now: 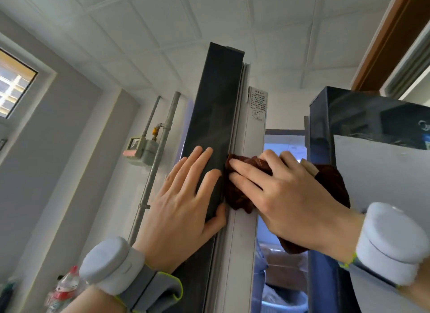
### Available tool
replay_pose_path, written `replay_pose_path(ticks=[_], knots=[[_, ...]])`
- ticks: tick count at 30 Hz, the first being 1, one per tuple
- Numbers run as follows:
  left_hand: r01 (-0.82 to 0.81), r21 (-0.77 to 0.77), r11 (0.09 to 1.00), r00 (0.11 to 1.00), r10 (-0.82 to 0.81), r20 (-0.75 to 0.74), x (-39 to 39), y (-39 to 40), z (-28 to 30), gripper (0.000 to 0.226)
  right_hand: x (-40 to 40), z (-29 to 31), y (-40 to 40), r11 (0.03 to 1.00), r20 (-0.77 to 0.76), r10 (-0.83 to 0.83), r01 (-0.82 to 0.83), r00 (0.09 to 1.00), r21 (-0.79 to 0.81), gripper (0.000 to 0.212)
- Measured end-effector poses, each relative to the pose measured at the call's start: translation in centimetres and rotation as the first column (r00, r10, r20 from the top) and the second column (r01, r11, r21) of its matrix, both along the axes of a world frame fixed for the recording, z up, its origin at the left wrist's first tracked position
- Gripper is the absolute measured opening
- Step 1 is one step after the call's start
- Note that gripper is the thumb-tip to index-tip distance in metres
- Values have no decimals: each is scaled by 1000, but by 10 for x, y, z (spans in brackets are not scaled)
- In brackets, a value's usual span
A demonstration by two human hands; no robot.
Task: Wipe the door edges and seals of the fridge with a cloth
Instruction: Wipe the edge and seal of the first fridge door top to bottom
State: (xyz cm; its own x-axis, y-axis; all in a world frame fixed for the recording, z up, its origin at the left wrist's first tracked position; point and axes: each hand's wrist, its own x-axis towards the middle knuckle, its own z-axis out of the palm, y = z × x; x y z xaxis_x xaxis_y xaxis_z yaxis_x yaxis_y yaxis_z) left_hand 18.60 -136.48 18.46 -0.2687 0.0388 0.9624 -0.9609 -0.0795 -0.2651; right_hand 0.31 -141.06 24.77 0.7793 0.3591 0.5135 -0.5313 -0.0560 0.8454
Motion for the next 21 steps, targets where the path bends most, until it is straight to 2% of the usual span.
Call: replay_pose_path(ticks=[5, 12, 15, 21], knots=[[-38, 16, 999, 999, 38, 9, -7, -5, -2, 43, -11, 11, 3, 1000, -59, -24, 24, 998, -9, 45], [-57, -4, 998, 998, 57, 9, -9, -7, 0, 41, 1, 57, -1, 997, 116, 11, -3, 993, -74, 47], [-29, -7, 1000, 1000, 29, 4, -6, -4, -2, 40, 3, 46, -1, 995, 121, -5, 16, 993, -94, 46], [-43, 15, 999, 999, 44, -27, -7, -1, -8, 46, 0, 2, 2, 1000, 37, -20, 20, 999, -23, 45]])
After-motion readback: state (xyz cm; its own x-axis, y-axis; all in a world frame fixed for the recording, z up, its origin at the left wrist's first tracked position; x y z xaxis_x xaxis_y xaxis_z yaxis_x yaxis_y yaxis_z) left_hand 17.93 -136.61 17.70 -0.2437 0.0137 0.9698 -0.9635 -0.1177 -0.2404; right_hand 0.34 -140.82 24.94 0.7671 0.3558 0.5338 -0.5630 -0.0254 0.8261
